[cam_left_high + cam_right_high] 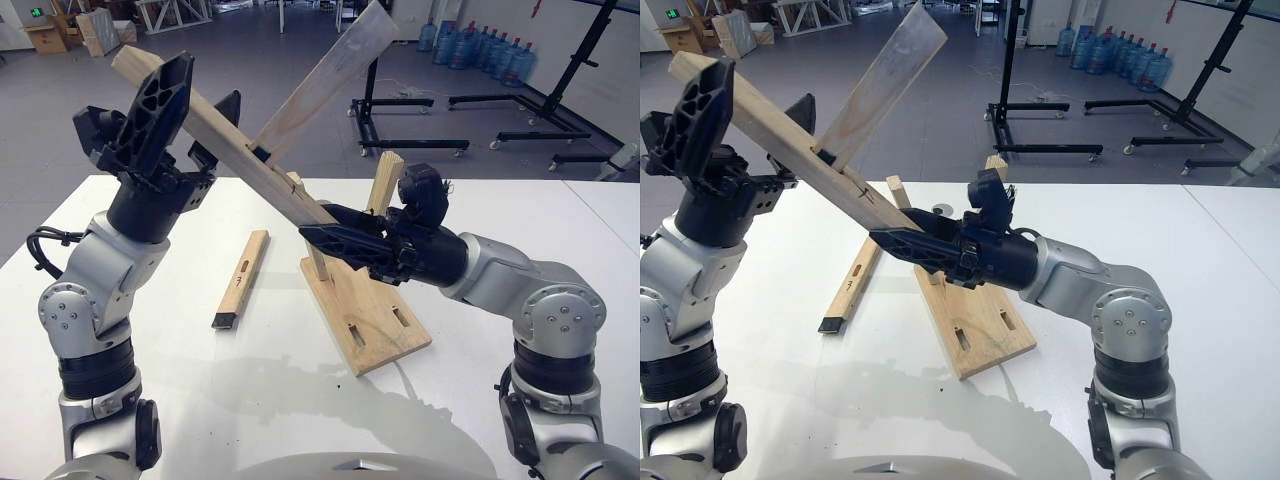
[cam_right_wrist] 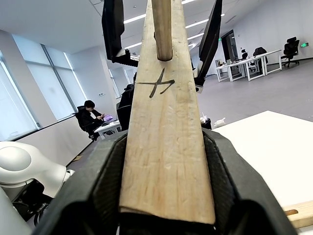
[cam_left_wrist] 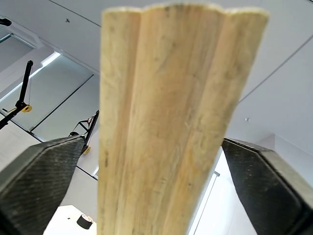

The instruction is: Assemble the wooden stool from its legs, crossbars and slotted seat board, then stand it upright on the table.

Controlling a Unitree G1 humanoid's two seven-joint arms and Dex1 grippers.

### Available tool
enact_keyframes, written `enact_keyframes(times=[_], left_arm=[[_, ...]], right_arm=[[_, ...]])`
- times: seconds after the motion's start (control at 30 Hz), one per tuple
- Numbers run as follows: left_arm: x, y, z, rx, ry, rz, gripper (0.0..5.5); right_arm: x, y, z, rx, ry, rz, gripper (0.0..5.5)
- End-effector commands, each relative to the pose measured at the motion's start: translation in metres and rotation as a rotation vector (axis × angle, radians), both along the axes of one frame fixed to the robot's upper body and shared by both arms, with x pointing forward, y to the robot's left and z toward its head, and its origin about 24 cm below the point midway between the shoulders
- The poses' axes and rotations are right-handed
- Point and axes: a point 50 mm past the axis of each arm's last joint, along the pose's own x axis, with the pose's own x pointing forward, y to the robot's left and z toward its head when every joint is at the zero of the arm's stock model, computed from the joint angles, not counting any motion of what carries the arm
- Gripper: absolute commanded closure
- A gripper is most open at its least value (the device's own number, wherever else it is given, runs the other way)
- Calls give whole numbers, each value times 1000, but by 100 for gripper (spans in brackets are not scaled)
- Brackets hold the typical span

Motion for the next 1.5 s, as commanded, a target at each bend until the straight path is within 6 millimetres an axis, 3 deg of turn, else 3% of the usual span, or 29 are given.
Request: enact_keyframes(times=[0.03, 0.43, 0.77, 0.8, 0.93, 1.07, 1.23, 1.37, 1.5], left_arm=[[-1, -3, 1, 9, -4, -18, 99], [-2, -5, -7, 28, 28, -29, 310], [2, 1, -10, 60, 62, 22, 319], [2, 1, -11, 71, 63, 31, 319], [6, 1, -18, 149, 64, 78, 337], [9, 1, -24, 219, 40, 133, 339], [6, -2, -30, 377, -7, 189, 340], [5, -13, -41, 580, -76, 241, 340], [3, -19, -47, 648, -123, 269, 340]], right_arm=[[-1, 1, 1, 8, -3, 11, 346], [-1, 1, 2, 15, 2, 5, 346], [-2, 1, -10, -46, 14, 0, 346], [-2, 0, -12, -60, 9, -3, 310], [0, -10, -19, -127, -23, -22, 254], [8, -37, -12, -230, -118, -106, 176], [23, -97, 4, -495, -245, -316, 86], [42, -139, -19, -958, -276, -498, 11], [57, -156, -64, -1227, -242, -542, 10]])
